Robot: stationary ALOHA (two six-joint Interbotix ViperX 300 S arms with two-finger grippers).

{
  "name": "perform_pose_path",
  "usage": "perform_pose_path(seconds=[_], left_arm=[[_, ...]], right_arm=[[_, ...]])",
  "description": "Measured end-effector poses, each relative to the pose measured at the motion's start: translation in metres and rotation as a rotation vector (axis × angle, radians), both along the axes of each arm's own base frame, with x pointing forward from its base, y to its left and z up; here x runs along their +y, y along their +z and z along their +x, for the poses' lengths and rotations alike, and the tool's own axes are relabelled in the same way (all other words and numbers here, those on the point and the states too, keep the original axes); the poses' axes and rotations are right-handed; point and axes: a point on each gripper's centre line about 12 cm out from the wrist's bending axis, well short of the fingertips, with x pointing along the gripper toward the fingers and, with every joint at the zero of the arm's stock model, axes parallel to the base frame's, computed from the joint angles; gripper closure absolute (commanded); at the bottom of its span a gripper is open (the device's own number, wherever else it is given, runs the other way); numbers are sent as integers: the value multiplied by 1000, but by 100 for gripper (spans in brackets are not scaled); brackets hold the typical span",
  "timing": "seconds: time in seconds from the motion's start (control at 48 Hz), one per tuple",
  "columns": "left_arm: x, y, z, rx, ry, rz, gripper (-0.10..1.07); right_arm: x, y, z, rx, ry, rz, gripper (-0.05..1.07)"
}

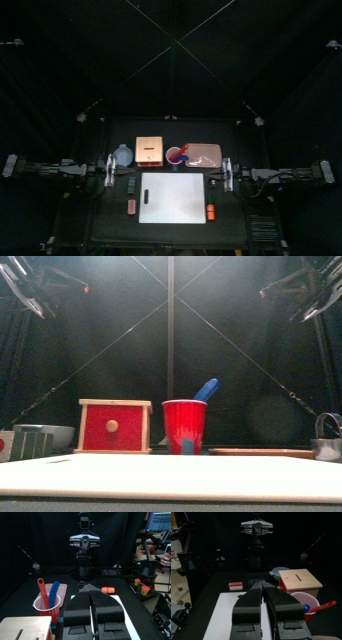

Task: Grab sushi roll and place in bowl

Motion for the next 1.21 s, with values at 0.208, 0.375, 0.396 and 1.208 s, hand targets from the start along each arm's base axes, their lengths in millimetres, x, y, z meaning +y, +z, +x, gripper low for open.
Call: perform_pose_path(seconds=[0.208, 0.375, 0.396, 1.208], left_arm=[[-1, -8, 1, 21, -5, -7, 101], [-1, -13, 3, 40, -2, -18, 99], [-1, -13, 4, 43, -2, -18, 99], [0, -35, 10, 107, 4, -40, 96]], right_arm=[[-11, -5, 16, 52, -57, 118, 98], [-35, -12, 45, 132, -170, 265, 97], [-38, -13, 49, 144, -181, 279, 97], [-107, -61, 102, 497, -426, 553, 3]])
